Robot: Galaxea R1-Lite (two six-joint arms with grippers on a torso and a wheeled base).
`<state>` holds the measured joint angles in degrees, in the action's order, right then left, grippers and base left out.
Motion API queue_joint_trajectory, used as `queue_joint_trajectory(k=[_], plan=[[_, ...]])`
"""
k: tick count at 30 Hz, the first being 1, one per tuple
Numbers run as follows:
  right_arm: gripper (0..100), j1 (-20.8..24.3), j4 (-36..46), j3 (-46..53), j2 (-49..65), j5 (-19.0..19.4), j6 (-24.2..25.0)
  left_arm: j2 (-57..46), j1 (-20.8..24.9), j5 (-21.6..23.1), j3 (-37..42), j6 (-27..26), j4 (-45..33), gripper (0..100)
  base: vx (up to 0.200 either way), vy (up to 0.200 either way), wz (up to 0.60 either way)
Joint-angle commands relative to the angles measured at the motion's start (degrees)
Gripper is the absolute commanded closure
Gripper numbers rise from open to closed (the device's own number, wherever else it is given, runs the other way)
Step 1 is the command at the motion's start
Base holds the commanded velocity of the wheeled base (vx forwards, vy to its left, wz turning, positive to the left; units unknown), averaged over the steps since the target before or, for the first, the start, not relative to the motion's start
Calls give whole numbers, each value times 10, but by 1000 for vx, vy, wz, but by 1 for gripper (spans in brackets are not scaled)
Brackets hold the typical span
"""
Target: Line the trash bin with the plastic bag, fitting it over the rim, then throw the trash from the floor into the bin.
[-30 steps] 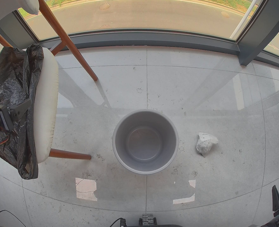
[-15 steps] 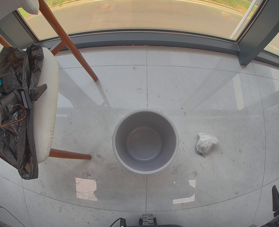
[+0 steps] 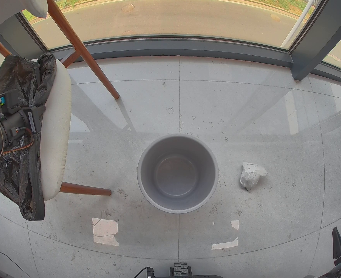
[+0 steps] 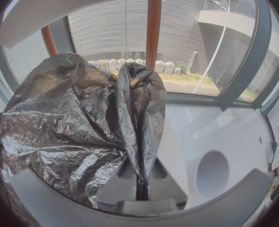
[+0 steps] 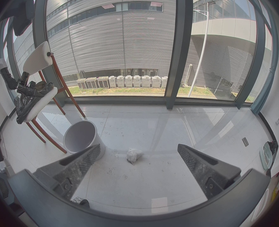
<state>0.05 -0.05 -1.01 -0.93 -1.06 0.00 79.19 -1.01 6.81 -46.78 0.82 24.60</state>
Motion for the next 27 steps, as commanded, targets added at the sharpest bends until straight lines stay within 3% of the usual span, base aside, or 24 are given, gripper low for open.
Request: queue_joint_trajectory(k=[1,7,14,16,19,27], plan=[[0,0,1,9,4,-1,0,-145,40,54,18,1,-92,100,0,0,0],[0,0,0,9,3,0,-3,-223,115,109,12,0,-197,100,0,0,0],[0,0,0,9,4,6,-3,-219,282,109,12,-6,-211,100,0,0,0],[0,0,0,9,4,14,-5,-198,351,109,10,-15,-210,100,0,0,0],[0,0,0,9,4,22,-6,-156,411,109,-1,-22,-206,100,0,0,0],[0,0,0,9,4,22,-6,-54,497,109,-60,-17,-200,100,0,0,0]])
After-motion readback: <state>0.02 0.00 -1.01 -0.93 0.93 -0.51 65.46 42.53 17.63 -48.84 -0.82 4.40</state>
